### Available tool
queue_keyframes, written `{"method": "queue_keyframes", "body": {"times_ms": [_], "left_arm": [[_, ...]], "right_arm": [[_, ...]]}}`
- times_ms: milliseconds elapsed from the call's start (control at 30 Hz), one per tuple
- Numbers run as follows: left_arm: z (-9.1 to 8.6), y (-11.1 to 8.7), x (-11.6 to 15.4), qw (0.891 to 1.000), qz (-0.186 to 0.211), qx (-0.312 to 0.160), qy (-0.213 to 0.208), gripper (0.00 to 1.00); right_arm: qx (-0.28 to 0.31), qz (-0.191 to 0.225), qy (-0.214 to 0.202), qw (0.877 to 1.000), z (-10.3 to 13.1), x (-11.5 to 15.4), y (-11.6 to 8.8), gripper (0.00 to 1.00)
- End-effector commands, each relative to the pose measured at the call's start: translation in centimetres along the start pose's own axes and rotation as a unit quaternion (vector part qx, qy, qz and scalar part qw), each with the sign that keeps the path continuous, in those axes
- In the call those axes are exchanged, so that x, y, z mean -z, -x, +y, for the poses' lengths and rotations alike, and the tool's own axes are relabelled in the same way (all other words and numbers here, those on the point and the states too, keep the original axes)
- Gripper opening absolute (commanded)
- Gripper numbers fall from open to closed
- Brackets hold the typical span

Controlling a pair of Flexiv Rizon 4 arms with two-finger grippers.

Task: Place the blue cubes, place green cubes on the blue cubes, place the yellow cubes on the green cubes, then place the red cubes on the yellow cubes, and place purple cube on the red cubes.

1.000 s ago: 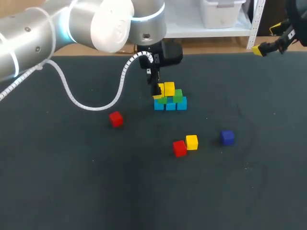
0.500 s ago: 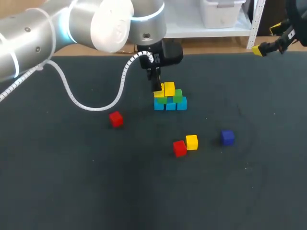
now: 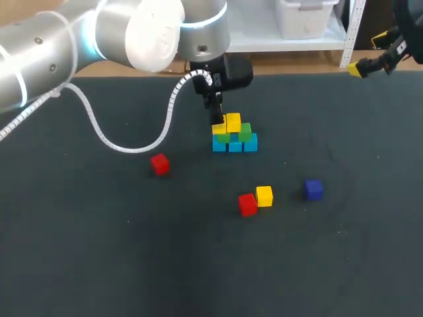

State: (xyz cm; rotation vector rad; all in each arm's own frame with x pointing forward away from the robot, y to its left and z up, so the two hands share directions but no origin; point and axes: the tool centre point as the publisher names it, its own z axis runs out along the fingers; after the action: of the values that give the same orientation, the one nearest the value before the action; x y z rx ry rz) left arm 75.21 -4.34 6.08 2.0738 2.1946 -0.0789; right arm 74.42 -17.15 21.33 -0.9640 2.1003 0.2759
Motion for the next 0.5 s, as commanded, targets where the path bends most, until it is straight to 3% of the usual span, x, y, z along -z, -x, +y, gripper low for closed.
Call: {"method": "queue_keyframes", "body": {"times_ms": [33, 500], "left_arm": [[0.21, 0.07, -0.04, 1.000, 0.001, -0.001, -0.002, 0.41], [0.32, 0.16, 0.00, 1.000, 0.001, 0.001, 0.000, 0.35]], "right_arm": [[0.000, 0.000, -0.002, 1.000, 0.11, -0.01, 0.00, 1.00], [0.000, 0.000, -0.002, 1.000, 0.11, -0.01, 0.00, 1.00]]}}
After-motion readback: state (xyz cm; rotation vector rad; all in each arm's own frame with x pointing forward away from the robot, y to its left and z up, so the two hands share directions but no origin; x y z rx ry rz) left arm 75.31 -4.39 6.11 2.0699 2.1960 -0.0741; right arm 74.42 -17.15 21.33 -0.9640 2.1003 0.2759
